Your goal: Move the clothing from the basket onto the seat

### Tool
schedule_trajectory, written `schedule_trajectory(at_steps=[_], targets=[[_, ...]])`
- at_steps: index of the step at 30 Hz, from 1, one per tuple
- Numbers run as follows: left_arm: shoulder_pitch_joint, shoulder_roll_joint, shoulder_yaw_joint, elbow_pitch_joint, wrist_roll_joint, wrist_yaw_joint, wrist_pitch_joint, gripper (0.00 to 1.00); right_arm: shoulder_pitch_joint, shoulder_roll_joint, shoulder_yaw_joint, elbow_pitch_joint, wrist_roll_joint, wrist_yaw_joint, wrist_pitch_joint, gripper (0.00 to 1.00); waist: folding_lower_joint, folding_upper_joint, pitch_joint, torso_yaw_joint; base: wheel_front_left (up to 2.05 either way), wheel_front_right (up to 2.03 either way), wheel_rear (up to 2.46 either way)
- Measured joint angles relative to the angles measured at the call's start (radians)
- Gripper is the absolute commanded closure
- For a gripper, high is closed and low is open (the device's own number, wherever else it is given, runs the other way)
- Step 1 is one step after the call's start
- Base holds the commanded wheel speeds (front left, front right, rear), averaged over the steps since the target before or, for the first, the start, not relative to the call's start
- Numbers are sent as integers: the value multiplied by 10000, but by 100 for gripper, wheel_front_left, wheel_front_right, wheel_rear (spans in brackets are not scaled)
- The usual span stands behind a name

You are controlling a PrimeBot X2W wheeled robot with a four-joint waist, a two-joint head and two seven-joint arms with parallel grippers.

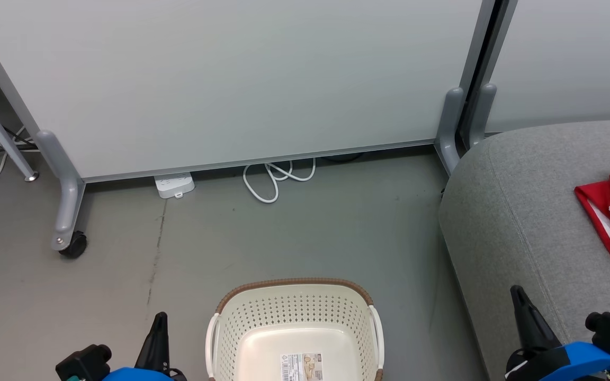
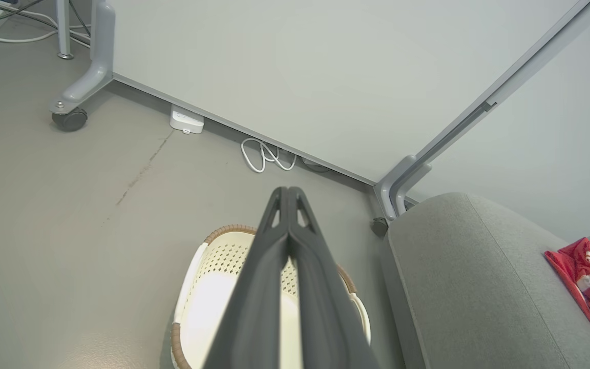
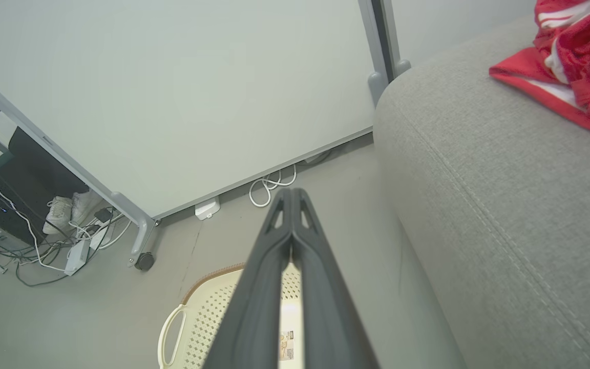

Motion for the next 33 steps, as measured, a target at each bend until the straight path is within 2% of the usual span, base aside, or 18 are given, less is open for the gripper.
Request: schedule_trajectory(at_steps=[33], targets=[[-417,-182,1012,-802,-4046,0,1227,100,-548,46,-171,128,4863,0,635,100,0,0,8,-181,0,0,0]])
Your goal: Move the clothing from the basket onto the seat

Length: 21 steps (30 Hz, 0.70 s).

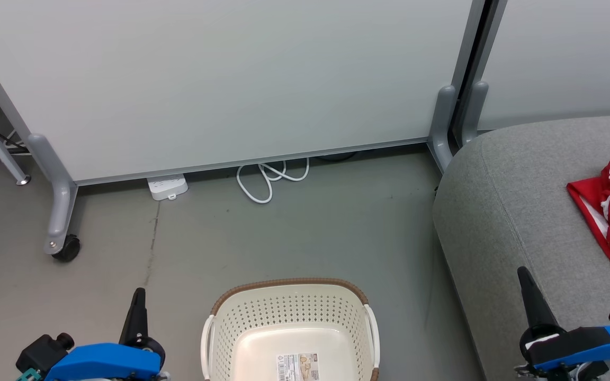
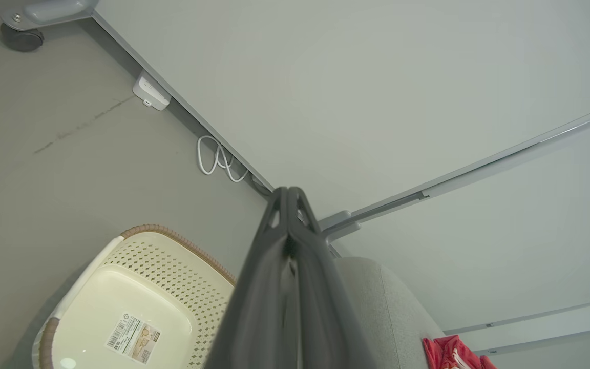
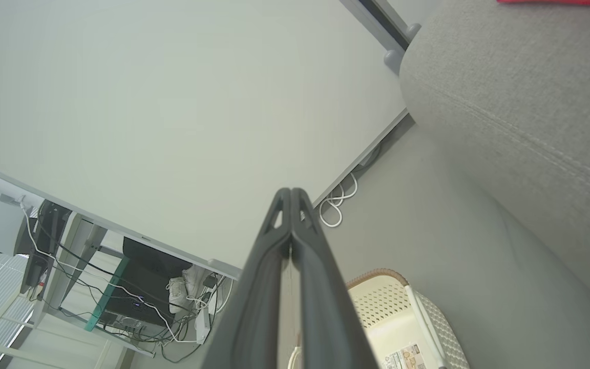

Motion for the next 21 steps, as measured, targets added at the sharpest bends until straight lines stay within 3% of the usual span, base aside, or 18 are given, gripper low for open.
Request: schedule_trajectory(at_steps=[21], targets=[[-200,-119,472,-395,-2063,0,619,100,-285,19,-90,59,2472,0,305,100,-1,0,5,-122,0,0,0]])
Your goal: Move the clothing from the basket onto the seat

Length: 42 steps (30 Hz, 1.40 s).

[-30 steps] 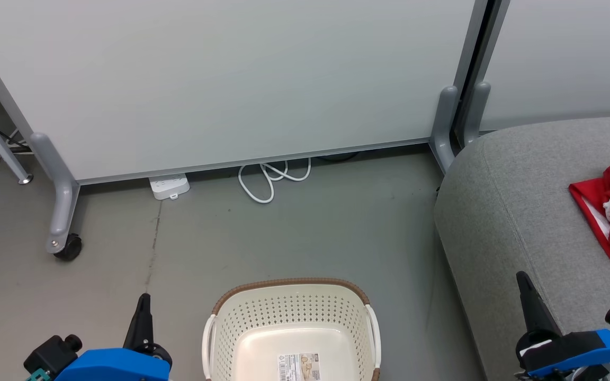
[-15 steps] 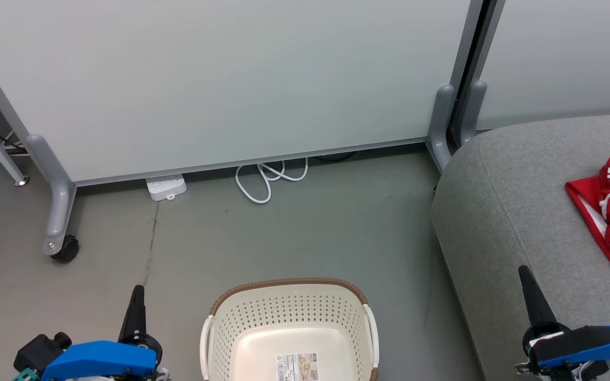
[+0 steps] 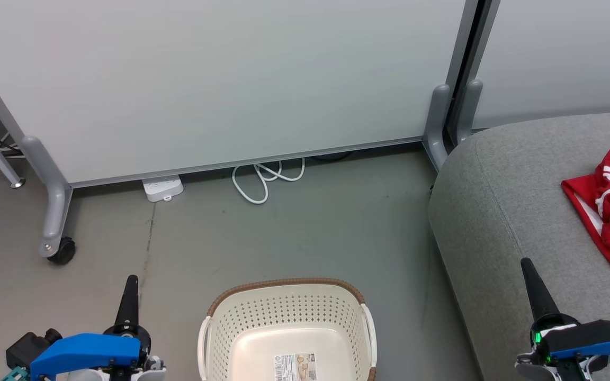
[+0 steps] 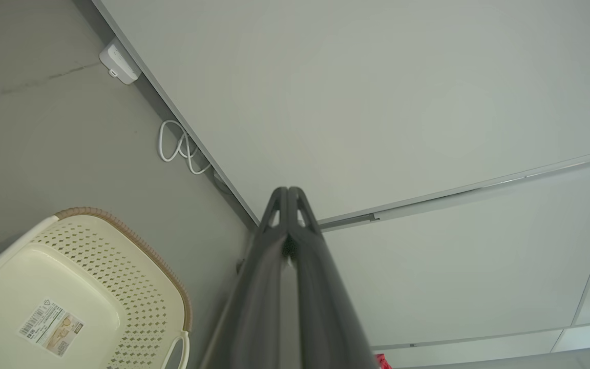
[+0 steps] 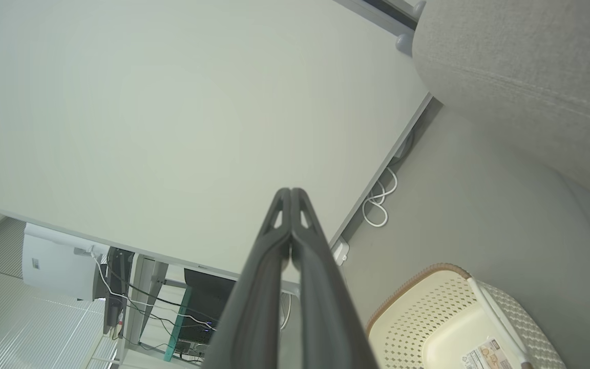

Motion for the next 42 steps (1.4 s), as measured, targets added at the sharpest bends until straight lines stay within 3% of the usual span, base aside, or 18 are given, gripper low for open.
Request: schedule_trajectory(at_steps=[42], targets=[[-332,-132,732,-585,-2920,0,911,100,-414,31,-117,69,3519,-2,451,100,0,0,10,-228,0,0,0]])
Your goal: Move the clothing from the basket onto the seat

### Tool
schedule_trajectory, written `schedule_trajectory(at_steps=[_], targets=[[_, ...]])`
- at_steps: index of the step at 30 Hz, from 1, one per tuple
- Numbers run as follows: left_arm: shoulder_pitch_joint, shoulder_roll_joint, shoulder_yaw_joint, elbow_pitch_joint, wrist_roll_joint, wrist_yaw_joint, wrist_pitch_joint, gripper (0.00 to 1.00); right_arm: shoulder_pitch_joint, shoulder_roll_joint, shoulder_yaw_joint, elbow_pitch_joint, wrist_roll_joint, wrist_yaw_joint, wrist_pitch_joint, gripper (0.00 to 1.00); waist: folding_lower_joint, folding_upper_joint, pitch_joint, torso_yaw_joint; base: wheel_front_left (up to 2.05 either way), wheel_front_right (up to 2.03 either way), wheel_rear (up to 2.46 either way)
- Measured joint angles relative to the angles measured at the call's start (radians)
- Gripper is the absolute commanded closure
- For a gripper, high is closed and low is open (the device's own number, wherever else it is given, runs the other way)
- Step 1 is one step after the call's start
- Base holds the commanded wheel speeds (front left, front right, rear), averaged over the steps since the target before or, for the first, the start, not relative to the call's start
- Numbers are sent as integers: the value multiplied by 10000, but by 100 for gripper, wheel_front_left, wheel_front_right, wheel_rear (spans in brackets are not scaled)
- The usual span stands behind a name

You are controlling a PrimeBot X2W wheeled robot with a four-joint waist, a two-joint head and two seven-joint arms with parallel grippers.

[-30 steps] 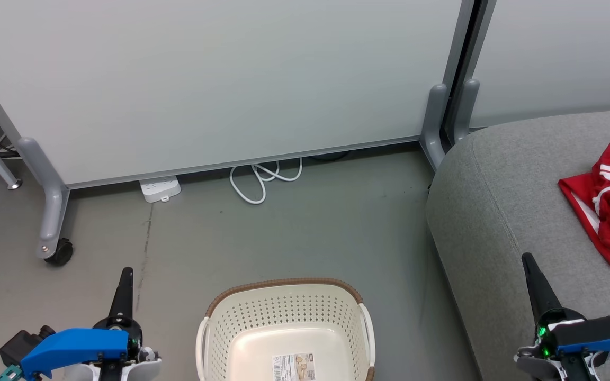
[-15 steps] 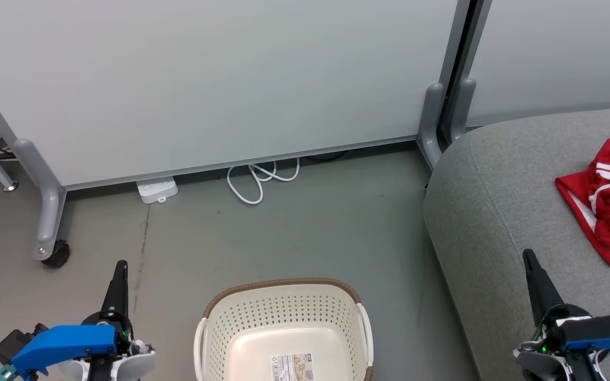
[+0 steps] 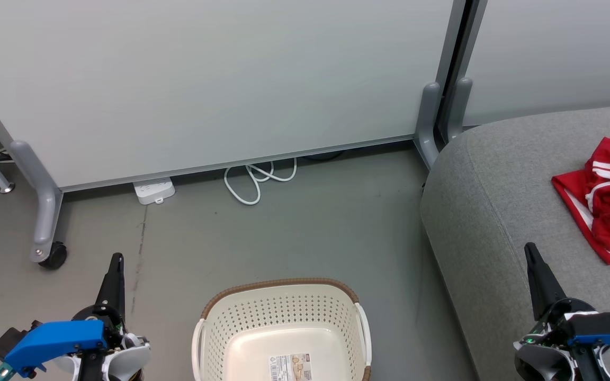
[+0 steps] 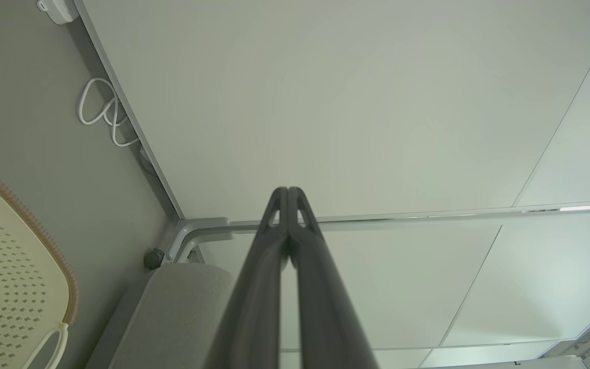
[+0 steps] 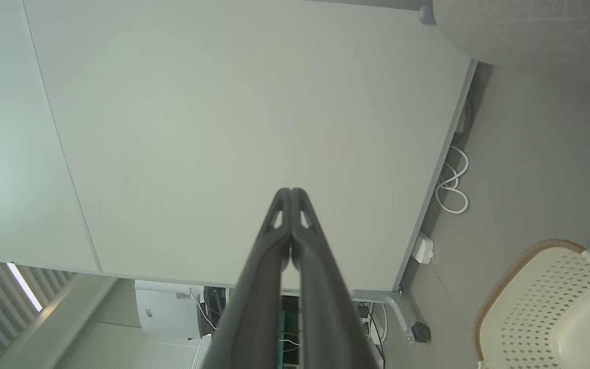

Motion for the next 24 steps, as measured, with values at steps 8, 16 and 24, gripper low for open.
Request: schedule_trajectory(at_steps=[8,16,24], targets=[[-41,-19,132,-92,-483,0,138,100,-27,4,-21,15,598,0,77,100,0,0,2,-48,0,0,0],[-63,-23,138,-100,-523,0,144,100,-44,4,-25,17,650,2,79,100,0,0,2,-50,0,0,0],[-64,-23,140,-102,-523,0,144,100,-49,6,-25,19,650,2,79,100,0,0,2,-50,0,0,0]])
